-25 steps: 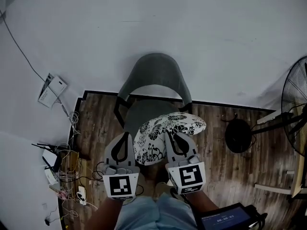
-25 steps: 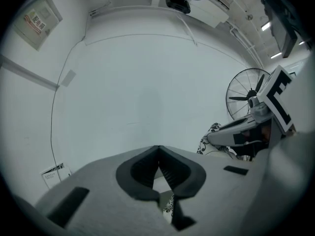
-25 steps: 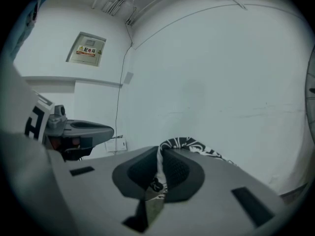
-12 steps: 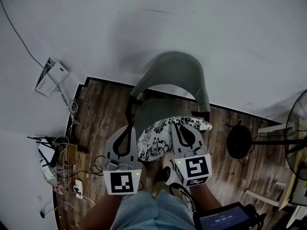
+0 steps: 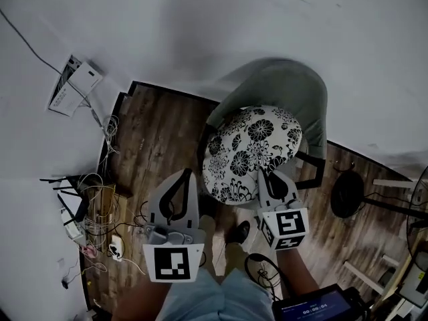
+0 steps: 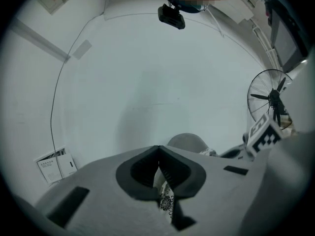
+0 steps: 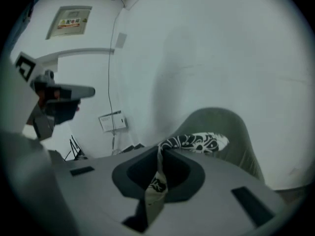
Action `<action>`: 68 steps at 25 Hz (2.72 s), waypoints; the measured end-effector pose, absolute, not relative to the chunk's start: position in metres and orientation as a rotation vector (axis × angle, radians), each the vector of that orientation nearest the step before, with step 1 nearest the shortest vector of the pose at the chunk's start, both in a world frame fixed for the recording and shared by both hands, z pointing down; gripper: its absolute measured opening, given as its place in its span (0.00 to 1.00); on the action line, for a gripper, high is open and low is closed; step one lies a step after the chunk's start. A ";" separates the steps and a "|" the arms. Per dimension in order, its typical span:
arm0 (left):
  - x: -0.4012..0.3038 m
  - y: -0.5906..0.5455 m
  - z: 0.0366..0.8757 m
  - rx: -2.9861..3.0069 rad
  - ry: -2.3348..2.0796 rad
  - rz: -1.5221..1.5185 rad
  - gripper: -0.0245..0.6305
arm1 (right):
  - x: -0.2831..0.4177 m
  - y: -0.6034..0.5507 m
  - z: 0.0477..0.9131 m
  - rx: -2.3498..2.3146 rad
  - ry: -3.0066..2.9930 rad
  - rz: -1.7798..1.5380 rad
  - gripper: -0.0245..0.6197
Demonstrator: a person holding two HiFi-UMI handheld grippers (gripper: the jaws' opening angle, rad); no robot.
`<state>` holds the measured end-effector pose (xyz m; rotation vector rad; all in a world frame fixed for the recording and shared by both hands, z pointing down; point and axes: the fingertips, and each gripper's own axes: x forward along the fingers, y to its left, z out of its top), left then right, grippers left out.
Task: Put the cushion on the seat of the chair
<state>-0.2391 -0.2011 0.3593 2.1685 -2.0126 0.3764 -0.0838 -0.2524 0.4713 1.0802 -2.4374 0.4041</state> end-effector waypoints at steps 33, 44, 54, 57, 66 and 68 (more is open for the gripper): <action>-0.194 -0.217 0.420 2.271 -1.789 0.425 0.05 | -0.019 -0.207 0.650 1.081 -2.073 0.805 0.08; -0.168 -0.220 0.437 2.319 -1.713 0.459 0.05 | 0.034 -0.196 0.694 1.193 -1.997 1.006 0.09; -0.148 -0.222 0.459 2.345 -1.643 0.505 0.05 | 0.049 -0.190 0.718 1.219 -1.980 1.001 0.10; -0.143 -0.224 0.465 2.359 -1.623 0.513 0.05 | 0.055 -0.191 0.721 1.239 -1.969 1.002 0.10; -0.138 -0.237 0.477 2.379 -1.572 0.518 0.05 | 0.062 -0.180 0.740 1.250 -1.906 1.038 0.11; -0.135 -0.239 0.477 2.382 -1.566 0.516 0.05 | 0.063 -0.179 0.744 1.259 -1.897 1.051 0.11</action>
